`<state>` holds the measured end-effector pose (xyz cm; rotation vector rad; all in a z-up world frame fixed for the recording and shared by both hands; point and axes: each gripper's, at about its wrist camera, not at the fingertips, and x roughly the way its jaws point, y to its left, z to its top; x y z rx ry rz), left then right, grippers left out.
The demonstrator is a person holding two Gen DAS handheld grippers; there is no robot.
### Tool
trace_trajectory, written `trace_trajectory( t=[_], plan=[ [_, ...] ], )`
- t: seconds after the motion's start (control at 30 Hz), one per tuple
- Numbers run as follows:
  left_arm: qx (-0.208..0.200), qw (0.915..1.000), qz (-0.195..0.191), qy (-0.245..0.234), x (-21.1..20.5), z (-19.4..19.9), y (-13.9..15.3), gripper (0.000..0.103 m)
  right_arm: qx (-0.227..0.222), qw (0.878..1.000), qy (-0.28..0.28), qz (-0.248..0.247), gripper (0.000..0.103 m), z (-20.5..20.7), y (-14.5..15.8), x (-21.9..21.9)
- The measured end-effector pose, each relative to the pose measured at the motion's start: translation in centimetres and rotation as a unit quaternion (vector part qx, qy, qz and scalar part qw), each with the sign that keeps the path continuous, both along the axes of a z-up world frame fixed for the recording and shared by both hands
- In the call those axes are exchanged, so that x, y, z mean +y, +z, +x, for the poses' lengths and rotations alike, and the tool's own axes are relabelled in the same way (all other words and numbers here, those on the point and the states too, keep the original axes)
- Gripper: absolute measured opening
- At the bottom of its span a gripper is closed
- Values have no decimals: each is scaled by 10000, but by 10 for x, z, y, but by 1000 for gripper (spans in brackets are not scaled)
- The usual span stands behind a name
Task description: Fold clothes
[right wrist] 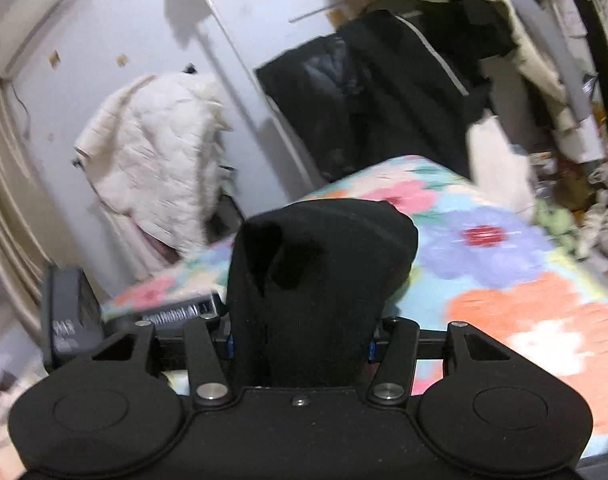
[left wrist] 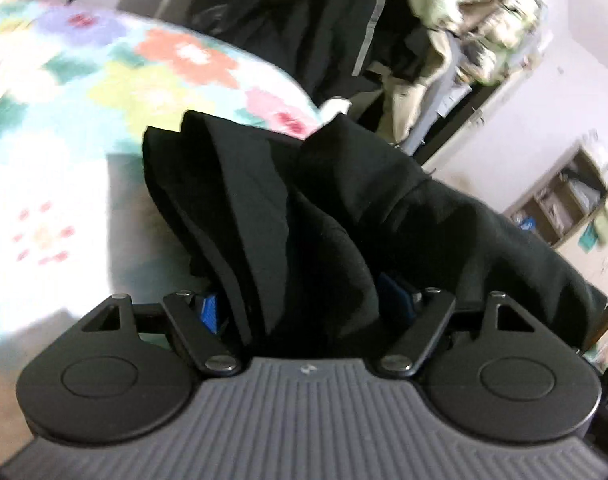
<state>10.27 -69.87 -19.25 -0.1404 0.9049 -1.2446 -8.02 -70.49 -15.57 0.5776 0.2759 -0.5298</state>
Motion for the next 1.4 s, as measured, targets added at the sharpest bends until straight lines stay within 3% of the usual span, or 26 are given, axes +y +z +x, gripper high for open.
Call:
trace_trajectory(
  t=[0.07, 0.17, 0.27, 0.3, 0.4, 0.47, 0.53, 0.6, 0.67, 0.73, 0.83, 0.93, 1.07, 1.13, 1.23, 1.4],
  plan=[
    [-343, 9990, 136, -250, -14, -17, 4, 76, 137, 9995, -190, 219, 56, -20, -5, -15],
    [-661, 9960, 398, -443, -22, -32, 10, 76, 160, 9917, -640, 1101, 60, -49, -31, -47],
    [-750, 9958, 132, -506, -2, -35, 30, 79, 14, 9805, -1003, 1689, 67, -70, -48, -72],
    [-917, 9943, 117, -533, 3, -36, 36, 82, 58, 9797, -1091, 1682, 68, -74, -48, -73],
    [-1413, 9880, 91, -621, 18, -42, 51, 87, 287, 9813, -1348, 1343, 70, -77, -38, -66],
    [-1696, 9817, 375, -775, 12, -48, 45, 87, 502, 9829, -1492, 958, 70, -77, -28, -56],
    [-1670, 9805, 587, -851, 4, -49, 32, 87, 1089, 9792, -1714, 0, 70, -65, -8, -36],
    [-1602, 9801, 754, -892, -1, -50, 21, 87, 1619, 9629, -1808, -1176, 70, -50, 11, -9],
    [-1612, 9802, 721, -892, -2, -49, 21, 87, 1725, 9534, -1505, -1968, 72, -38, 22, 13],
    [-1674, 9798, 629, -893, -1, -46, 27, 87, 1828, 9548, -983, -2126, 75, -18, 19, 19],
    [-1767, 9790, 492, -894, 0, -42, 37, 90, 2532, 9446, -442, -2041, 75, 12, -5, 14],
    [-1859, 9778, 354, -895, 2, -37, 46, 87, 2938, 9318, -437, -2085, 76, 29, -20, 9],
    [-1962, 9753, 153, -1002, 0, -31, 58, 88, 3003, 9234, -210, -2382, 76, 46, -19, 24],
    [-2022, 9733, 343, -1031, -13, -27, 49, 88, 3034, 9213, -122, -2429, 76, 52, -22, 32],
    [-1961, 9746, 845, -678, -28, -17, 19, 94, 3129, 9181, -78, -2432, 77, 56, -28, 34],
    [-1188, 9901, 614, -428, -21, -1, -8, 102, 3156, 9188, -62, -2370, 78, 61, -35, 29]
  ],
)
